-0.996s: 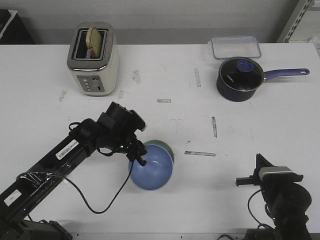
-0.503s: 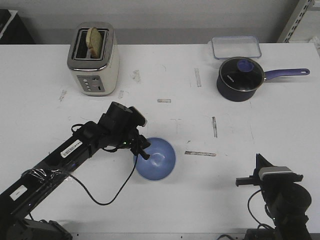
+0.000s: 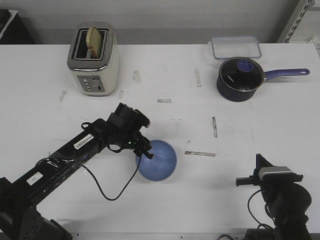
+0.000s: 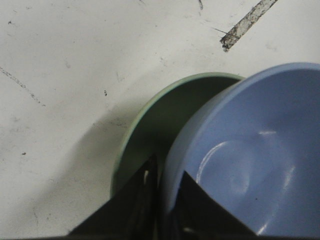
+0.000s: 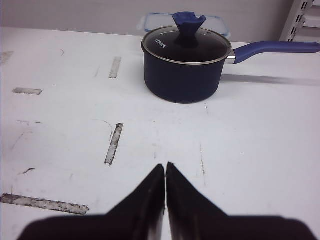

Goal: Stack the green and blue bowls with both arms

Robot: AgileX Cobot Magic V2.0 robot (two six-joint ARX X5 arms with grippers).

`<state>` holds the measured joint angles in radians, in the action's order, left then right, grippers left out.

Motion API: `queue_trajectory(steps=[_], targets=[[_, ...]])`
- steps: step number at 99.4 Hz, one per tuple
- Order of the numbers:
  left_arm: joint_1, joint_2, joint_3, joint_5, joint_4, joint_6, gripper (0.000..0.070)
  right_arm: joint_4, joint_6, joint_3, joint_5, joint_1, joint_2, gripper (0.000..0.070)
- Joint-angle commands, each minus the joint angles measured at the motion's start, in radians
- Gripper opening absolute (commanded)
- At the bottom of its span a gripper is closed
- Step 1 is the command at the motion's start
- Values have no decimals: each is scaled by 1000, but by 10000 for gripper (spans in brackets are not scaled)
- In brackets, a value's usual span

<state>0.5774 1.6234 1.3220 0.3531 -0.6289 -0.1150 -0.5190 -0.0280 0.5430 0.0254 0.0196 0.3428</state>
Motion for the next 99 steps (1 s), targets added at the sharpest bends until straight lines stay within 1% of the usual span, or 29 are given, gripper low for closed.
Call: queue_trajectory(steps=[1,6,13,18,22,30,36,50,60,67,74,83,88,89,99], targets=[[5,17,16,6,1,5,210,5,13,0,1,2,6,0],[5,17,18,6,-2,5,335,5,13,0,1,2,6,0],[5,17,25,6,-5,8,488,5,13,0,1,2,6,0],[5,15,32,5,-5,24,550,5,13,0,1,2,6,0],[5,11,41,4,-6,32,583,5,13,0,1,2,6,0],[5,-4,64,-4,-13,33,614,5,13,0,1,2,6,0],[5,-21,82,-26,-16,32,614,5,13,0,1,2,6,0],[1,-84,127,-114,-27,6,612,5,13,0,1,2,6,0],[-20,-144,133,-175,-3,-27,607,5,13,0,1,2,6,0],[-48,-187,133,-210,11,-34,582,5,13,0,1,2,6,0],[-92,-228,133,-229,13,-35,502,5,13,0,1,2,6,0],[-180,-278,129,-229,-2,-34,375,5,13,0,1,2,6,0],[-238,-309,121,-229,-17,-27,283,5,13,0,1,2,6,0],[-257,-319,118,-229,-21,-26,253,5,13,0,1,2,6,0],[-379,-396,68,-225,-25,-15,108,5,13,0,1,2,6,0]])
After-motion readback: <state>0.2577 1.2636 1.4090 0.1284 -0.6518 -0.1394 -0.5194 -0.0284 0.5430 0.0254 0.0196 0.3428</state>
